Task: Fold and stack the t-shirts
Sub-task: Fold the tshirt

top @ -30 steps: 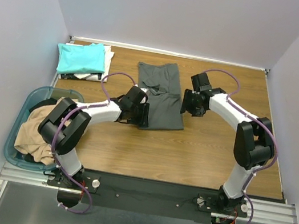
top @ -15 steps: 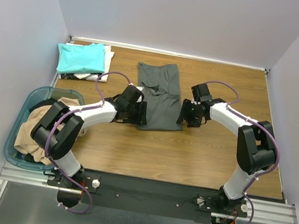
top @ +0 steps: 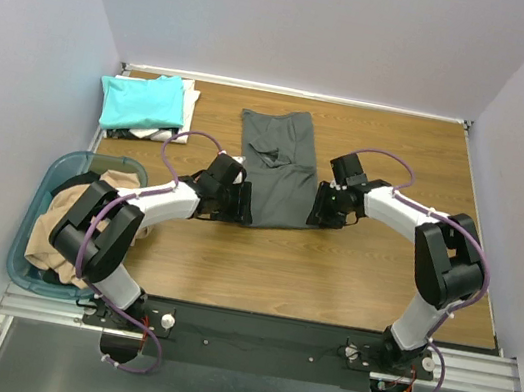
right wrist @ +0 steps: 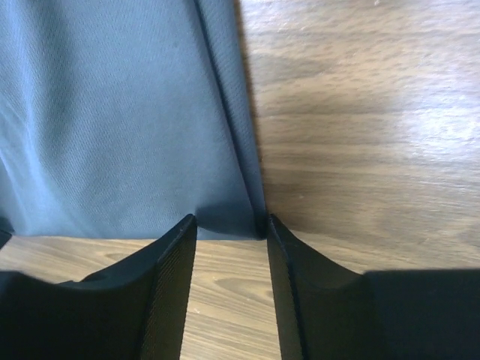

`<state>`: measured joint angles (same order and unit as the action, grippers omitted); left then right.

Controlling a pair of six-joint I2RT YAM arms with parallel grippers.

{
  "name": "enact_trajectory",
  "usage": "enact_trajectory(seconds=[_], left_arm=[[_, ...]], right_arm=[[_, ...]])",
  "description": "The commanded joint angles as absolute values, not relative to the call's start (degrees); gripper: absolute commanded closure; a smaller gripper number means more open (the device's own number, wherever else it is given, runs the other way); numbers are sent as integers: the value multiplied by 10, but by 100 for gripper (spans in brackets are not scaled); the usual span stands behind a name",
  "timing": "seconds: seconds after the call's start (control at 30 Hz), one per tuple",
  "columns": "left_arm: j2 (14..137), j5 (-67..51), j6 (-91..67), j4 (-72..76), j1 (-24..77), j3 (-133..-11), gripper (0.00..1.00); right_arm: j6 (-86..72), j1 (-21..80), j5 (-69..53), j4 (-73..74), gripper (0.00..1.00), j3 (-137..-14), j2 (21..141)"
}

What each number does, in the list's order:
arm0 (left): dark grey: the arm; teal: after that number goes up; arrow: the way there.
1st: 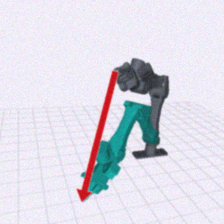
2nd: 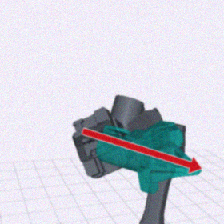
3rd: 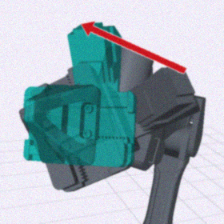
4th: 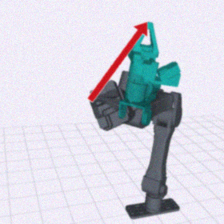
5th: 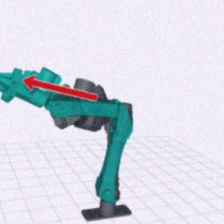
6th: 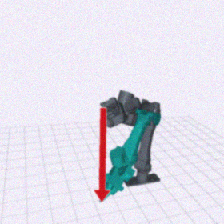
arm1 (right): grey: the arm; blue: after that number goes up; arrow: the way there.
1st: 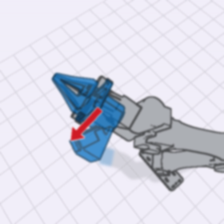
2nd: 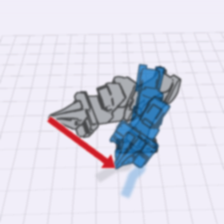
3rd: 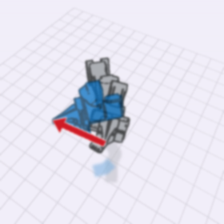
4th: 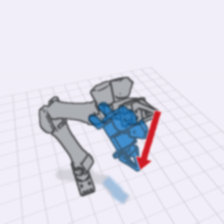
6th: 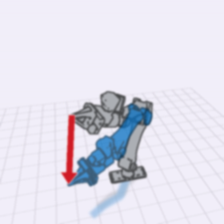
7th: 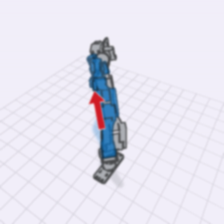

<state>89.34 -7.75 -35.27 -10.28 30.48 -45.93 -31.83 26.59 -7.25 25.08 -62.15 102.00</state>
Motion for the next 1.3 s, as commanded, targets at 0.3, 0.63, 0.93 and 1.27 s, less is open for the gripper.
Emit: enact_trajectory(seconds=[0.3, 0.63, 0.93, 1.27], left_arm=[[895, -114, -361, -52, 302, -423, 40], [911, -115, -368, -57, 302, -411, 67], [900, -102, -359, -65, 302, -416, 99], [834, -66, -350, -122, 302, -434, 100]], right_arm=[[-338, 274, -73, 249, 67, -584, 1007], [-339, 274, -72, 250, 73, -586, 1012], [-337, 274, -77, 253, 98, -583, 1001], [-349, 275, -94, 300, 100, -546, 921]])
